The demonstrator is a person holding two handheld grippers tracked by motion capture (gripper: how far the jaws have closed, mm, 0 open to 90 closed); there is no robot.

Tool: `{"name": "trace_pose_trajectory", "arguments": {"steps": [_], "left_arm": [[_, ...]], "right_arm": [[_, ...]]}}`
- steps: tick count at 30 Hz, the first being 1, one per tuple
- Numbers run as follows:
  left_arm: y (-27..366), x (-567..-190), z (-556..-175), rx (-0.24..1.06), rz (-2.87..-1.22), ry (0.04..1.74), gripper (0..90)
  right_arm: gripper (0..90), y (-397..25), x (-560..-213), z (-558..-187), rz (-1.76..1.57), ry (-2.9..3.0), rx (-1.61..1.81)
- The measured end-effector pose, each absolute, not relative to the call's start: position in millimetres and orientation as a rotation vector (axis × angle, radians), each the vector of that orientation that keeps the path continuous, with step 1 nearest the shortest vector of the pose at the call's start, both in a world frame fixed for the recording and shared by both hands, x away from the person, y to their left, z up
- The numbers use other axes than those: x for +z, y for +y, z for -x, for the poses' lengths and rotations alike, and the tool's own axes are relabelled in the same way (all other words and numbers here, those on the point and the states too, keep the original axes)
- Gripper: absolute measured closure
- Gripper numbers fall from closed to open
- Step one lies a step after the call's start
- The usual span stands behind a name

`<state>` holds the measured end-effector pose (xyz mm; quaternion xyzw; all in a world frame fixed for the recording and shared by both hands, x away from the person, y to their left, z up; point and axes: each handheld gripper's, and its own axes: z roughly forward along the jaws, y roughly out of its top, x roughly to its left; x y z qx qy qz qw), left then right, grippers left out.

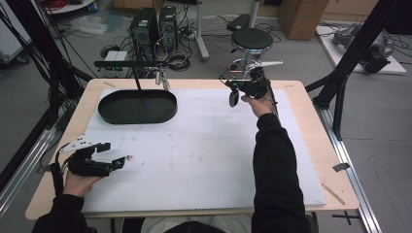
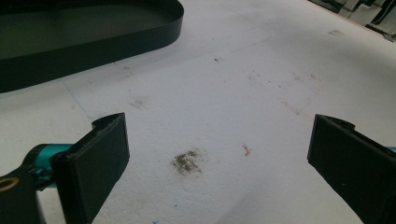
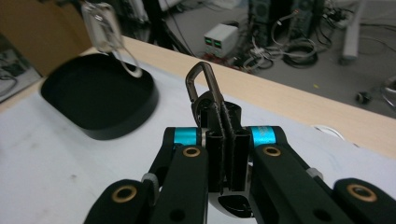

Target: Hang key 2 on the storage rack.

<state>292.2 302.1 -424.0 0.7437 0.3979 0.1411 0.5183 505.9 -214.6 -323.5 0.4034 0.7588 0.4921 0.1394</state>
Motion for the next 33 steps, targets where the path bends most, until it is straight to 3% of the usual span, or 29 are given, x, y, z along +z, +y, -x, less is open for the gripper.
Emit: {"name": "trace_pose_trajectory", "arguments": {"steps": [14, 33], "left_arm": [[304, -423, -292, 0.342, -1.773, 0.955, 5.9], [304, -423, -292, 0.338, -1.774, 0.950, 5.9]], "right_arm": [[89.1, -151, -304, -495, -0.968, 2.270, 1.497], [89.1, -95, -292, -483, -0.846, 2.338, 1.598]]}}
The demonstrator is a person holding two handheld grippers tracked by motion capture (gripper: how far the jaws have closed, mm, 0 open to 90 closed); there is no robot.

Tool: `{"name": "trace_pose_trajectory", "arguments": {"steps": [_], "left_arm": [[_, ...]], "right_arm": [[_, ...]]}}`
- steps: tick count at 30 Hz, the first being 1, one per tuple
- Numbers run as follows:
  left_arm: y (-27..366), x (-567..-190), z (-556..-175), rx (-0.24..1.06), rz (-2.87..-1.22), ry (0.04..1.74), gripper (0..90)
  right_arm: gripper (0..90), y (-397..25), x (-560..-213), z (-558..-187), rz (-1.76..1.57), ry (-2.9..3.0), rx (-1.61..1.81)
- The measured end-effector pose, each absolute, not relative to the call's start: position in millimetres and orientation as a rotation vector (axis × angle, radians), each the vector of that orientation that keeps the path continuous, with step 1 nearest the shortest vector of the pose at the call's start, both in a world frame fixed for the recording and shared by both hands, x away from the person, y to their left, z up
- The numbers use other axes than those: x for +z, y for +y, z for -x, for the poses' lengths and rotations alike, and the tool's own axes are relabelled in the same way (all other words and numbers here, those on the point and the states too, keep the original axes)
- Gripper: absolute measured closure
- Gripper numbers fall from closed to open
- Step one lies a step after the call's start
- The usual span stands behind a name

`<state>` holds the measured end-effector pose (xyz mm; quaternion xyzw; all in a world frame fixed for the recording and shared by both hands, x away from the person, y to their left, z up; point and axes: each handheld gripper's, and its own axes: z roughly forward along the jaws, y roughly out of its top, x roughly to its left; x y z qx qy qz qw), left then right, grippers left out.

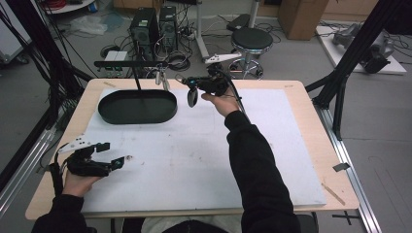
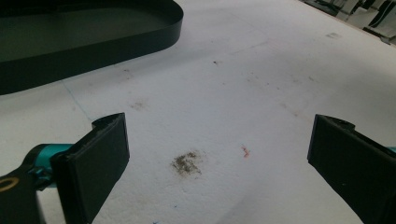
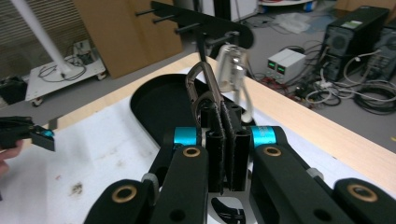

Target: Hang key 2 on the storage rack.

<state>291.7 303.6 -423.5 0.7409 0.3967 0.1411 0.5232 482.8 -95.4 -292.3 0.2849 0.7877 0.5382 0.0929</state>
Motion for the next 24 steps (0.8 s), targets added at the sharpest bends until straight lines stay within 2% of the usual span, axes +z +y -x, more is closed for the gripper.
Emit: {"name": "trace_pose_trajectory", "arguments": {"steps": [24], "left_arm": [[304, -423, -291, 0.329, -1.769, 0.943, 6.0]], "right_arm": [[89.1, -19, -294, -487, -0.755, 2.428, 1.638]]}}
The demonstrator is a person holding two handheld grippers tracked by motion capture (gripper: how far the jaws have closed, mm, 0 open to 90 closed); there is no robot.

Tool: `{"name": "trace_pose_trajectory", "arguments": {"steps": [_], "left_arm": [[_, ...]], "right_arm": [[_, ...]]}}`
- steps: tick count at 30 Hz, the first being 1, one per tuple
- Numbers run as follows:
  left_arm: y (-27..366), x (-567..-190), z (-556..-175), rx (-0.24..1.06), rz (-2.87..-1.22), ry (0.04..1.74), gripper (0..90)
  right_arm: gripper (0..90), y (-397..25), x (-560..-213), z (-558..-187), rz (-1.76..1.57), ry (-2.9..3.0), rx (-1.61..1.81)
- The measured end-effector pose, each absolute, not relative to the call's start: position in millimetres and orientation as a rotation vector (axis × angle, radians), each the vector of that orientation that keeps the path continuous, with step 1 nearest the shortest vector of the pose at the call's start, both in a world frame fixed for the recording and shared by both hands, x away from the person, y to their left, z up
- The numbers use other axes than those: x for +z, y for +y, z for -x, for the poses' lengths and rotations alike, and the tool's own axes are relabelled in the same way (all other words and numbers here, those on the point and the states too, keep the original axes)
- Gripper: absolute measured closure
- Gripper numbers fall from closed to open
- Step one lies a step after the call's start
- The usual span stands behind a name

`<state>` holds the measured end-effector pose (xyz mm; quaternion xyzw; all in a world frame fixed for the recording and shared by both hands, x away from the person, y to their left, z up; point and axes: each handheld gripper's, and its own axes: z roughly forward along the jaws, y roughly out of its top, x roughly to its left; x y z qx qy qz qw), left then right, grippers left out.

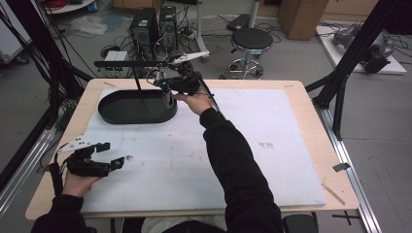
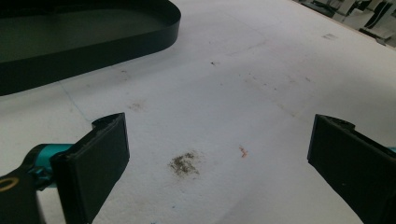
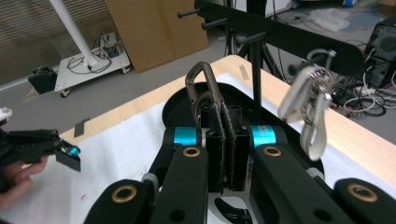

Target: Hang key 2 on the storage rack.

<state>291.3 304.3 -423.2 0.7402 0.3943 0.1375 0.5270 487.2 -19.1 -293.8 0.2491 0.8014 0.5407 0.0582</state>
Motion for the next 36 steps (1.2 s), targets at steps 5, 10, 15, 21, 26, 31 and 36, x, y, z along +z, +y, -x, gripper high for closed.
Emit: {"name": "trace_pose_trajectory", "arguments": {"steps": [5, 10, 15, 21, 26, 31, 36], "left_arm": [[304, -423, -291, 0.329, -1.769, 0.938, 6.0], [304, -423, -291, 0.323, -1.769, 0.938, 6.0], [305, -423, -291, 0.327, -1.764, 0.937, 6.0], [306, -423, -292, 0.324, -1.761, 0.935, 6.0], [305, -424, -293, 0.319, -1.760, 0.934, 6.0], [305, -424, -293, 0.317, -1.750, 0.939, 5.9], [304, -426, -297, 0.307, -1.749, 0.936, 6.0]], "right_arm": [[89.0, -4, -296, -489, -0.754, 2.430, 1.638], [89.1, 10, -297, -498, -0.777, 2.420, 1.673], [89.1, 26, -294, -506, -0.782, 2.414, 1.639], [89.1, 34, -294, -515, -0.809, 2.401, 1.608], [89.1, 36, -297, -525, -0.846, 2.387, 1.578], [89.1, 38, -305, -532, -0.907, 2.353, 1.566], [89.1, 44, -308, -531, -0.925, 2.317, 1.518]]}}
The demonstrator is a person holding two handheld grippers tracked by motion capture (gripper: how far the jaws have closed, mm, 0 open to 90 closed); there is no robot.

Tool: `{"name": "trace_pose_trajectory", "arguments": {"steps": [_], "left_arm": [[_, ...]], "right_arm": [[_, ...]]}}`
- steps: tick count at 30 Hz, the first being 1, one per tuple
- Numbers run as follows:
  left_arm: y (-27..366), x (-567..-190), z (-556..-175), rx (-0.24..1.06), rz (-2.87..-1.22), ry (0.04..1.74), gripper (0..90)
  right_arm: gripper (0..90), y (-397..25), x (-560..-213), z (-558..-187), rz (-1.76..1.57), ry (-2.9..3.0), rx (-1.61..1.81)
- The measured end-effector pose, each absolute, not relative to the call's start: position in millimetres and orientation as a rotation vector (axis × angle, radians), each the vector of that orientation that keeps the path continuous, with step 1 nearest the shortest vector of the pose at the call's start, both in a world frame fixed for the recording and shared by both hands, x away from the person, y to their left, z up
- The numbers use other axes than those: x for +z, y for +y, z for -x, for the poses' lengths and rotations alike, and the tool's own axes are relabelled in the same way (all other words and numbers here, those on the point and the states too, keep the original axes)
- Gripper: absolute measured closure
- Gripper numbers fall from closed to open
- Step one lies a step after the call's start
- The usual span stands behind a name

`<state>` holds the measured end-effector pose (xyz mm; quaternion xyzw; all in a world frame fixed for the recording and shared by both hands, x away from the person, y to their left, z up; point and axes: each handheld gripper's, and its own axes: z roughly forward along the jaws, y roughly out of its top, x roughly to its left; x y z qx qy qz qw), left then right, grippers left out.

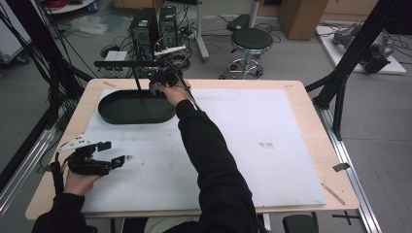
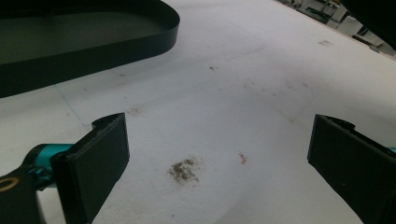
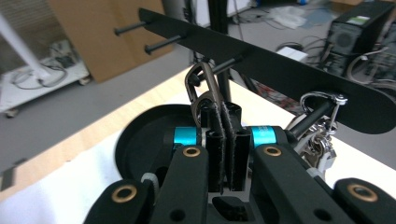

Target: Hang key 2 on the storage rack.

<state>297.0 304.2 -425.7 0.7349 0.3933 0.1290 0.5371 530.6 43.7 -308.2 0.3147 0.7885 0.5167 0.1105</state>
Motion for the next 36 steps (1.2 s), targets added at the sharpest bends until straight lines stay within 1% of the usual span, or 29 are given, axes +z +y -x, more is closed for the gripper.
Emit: {"name": "trace_pose_trajectory", "arguments": {"steps": [5, 13, 19, 20, 21, 25, 27, 28, 32, 34, 36], "left_arm": [[304, -426, -298, 0.307, -1.748, 0.937, 6.0], [305, -426, -298, 0.309, -1.743, 0.938, 6.0], [305, -427, -299, 0.307, -1.742, 0.938, 6.0], [305, -426, -299, 0.307, -1.742, 0.940, 6.0], [305, -426, -299, 0.307, -1.741, 0.939, 6.0], [304, -426, -299, 0.309, -1.747, 0.938, 6.0], [304, -426, -299, 0.310, -1.748, 0.934, 6.0], [304, -426, -298, 0.312, -1.749, 0.934, 6.0], [304, -426, -299, 0.311, -1.749, 0.936, 6.0], [304, -426, -299, 0.309, -1.750, 0.937, 6.0], [304, -427, -299, 0.307, -1.752, 0.937, 6.0]], "right_arm": [[89.0, 52, -311, -529, -0.927, 2.267, 1.453], [89.0, 68, -307, -533, -0.936, 2.217, 1.397], [87.2, 69, -309, -533, -0.964, 2.234, 1.394], [84.3, 69, -309, -532, -0.967, 2.245, 1.396], [78.3, 68, -308, -531, -0.975, 2.259, 1.411], [67.3, 63, -300, -524, -0.952, 2.275, 1.420], [60.1, 60, -298, -521, -0.929, 2.281, 1.423], [54.6, 58, -297, -520, -0.914, 2.283, 1.434], [38.3, 47, -298, -519, -0.906, 2.292, 1.449], [26.8, 42, -299, -518, -0.873, 2.316, 1.483], [19.7, 40, -300, -514, -0.835, 2.326, 1.472]]}}
